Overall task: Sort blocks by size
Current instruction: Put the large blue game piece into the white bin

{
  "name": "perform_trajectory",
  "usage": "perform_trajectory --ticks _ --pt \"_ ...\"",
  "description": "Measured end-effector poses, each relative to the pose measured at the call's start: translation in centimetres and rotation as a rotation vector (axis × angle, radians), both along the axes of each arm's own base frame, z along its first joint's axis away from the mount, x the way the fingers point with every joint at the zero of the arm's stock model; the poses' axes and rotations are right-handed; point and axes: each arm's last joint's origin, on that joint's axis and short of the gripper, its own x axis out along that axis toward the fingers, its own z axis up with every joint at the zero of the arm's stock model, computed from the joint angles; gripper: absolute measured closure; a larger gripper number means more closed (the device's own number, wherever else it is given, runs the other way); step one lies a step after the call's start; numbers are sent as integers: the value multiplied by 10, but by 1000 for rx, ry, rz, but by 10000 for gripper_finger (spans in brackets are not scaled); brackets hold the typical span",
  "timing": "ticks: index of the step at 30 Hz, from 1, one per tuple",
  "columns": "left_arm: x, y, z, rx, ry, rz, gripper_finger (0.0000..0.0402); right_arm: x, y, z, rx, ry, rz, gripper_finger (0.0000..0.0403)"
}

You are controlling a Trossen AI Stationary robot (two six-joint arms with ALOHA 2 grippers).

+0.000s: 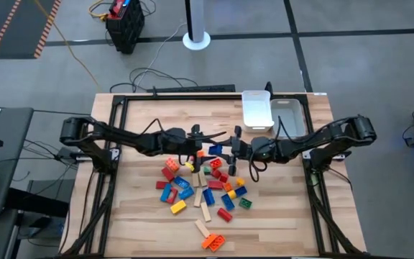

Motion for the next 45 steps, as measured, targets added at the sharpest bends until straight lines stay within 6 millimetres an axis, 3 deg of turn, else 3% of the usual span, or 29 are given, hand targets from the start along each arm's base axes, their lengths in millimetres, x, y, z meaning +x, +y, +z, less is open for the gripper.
perform_trajectory --ticks 5,11,14,18,22,25,28,31,35,38,45 --pt "3 5 -3 6 13 20 150 0 1 0 -1 -3 2 233" --pt "5 13 -8 6 21 28 224 0 -1 0 3 1 -14 230" --pt "5 13 -8 23 19 -1 263 0 -1 0 15 0 -13 214" --pt "6 14 -10 28 17 0 263 -4 0 3 26 16 -10 177" --pt "8 22 -5 20 21 20 263 -21 3 22 7 86 -54 150" --pt "13 31 4 16 69 36 263 -41 11 43 -9 89 -80 145" --pt "25 40 9 26 111 43 263 -62 21 52 9 118 -106 145" --pt "42 49 10 33 138 43 263 -79 30 40 71 167 -176 145" --pt "69 67 5 19 147 41 263 -94 44 0 151 214 -265 145" --pt "91 79 -3 6 178 51 263 -103 52 -18 187 192 -346 144" --pt "140 108 -8 -23 234 89 263 -127 64 -27 243 190 -406 144"
